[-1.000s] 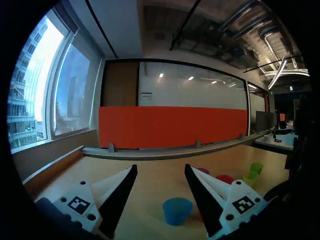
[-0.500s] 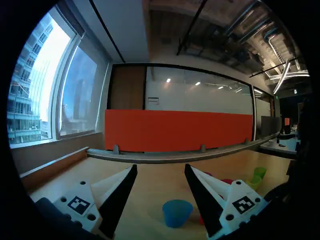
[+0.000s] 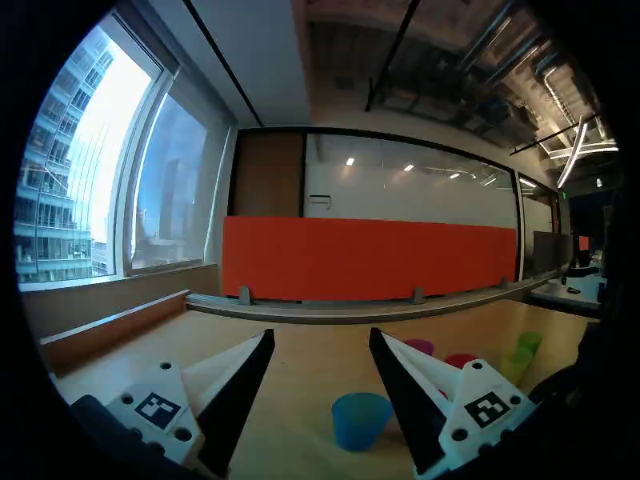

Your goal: Pour water

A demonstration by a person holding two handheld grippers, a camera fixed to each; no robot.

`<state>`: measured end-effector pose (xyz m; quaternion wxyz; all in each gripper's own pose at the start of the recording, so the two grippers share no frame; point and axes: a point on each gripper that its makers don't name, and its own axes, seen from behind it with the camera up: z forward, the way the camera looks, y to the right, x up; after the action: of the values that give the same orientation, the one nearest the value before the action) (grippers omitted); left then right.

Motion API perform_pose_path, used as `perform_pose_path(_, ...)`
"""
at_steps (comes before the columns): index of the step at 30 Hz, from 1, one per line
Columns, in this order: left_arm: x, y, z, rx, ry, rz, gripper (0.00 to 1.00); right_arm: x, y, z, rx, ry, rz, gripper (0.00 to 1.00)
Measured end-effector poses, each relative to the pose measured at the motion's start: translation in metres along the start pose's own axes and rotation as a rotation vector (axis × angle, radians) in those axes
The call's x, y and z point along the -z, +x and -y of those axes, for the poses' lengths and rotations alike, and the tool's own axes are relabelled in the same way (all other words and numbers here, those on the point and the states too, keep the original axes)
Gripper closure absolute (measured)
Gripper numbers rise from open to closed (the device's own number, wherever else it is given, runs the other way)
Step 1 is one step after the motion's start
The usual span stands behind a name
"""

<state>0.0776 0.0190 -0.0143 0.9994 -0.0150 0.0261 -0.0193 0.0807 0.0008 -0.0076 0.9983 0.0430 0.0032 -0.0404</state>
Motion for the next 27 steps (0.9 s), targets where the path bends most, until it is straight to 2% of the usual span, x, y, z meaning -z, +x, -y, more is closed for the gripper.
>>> perform_pose_path(11, 0.004, -0.023, 0.012, -0.016, 0.034, -0.003, 0.13, 0.011, -0.002, -0.003, -0.021, -0.021, -0.008, 0.01)
perform_pose_path(21, 0.002, -0.041, 0.019, -0.033, 0.039, 0.012, 0.13, 0.016, -0.011, -0.008, -0.025, -0.041, 0.008, 0.01)
perform_pose_path(27, 0.001, -0.048, 0.02, -0.026, 0.034, 0.014, 0.13, 0.016, -0.012, -0.009, -0.027, -0.042, 0.012, 0.01)
